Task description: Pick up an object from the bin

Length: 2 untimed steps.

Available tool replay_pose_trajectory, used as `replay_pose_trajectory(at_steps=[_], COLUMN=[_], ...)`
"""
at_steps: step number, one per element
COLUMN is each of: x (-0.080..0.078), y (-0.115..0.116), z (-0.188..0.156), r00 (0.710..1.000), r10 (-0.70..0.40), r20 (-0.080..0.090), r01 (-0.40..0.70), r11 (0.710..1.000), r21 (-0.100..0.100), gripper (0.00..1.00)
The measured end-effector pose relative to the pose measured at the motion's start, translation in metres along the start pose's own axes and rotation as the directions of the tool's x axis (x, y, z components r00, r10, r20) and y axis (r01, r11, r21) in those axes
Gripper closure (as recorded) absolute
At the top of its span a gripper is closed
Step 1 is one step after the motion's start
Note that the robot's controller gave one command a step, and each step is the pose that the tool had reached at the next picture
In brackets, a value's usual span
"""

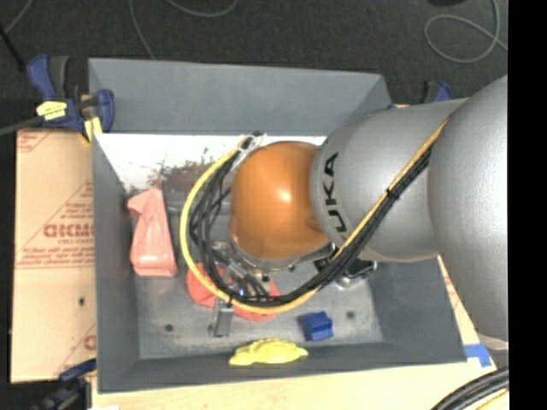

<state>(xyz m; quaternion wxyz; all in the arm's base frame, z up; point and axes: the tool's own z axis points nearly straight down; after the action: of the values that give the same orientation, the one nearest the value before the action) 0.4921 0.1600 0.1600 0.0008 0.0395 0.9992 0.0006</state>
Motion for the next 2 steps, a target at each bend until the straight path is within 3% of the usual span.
replay_pose_trajectory(at_steps=[1,2], x=[-0.019,-0.02], y=[-0.017,-0.022], z=[0.045,0.073], r00=[0.996,1.0], r10=[-0.085,0.006], r20=[0.005,-0.001], r01=[0.085,-0.006], r11=[0.996,1.0], r21=[-0.001,0.0], gripper=[0.0,0.0])
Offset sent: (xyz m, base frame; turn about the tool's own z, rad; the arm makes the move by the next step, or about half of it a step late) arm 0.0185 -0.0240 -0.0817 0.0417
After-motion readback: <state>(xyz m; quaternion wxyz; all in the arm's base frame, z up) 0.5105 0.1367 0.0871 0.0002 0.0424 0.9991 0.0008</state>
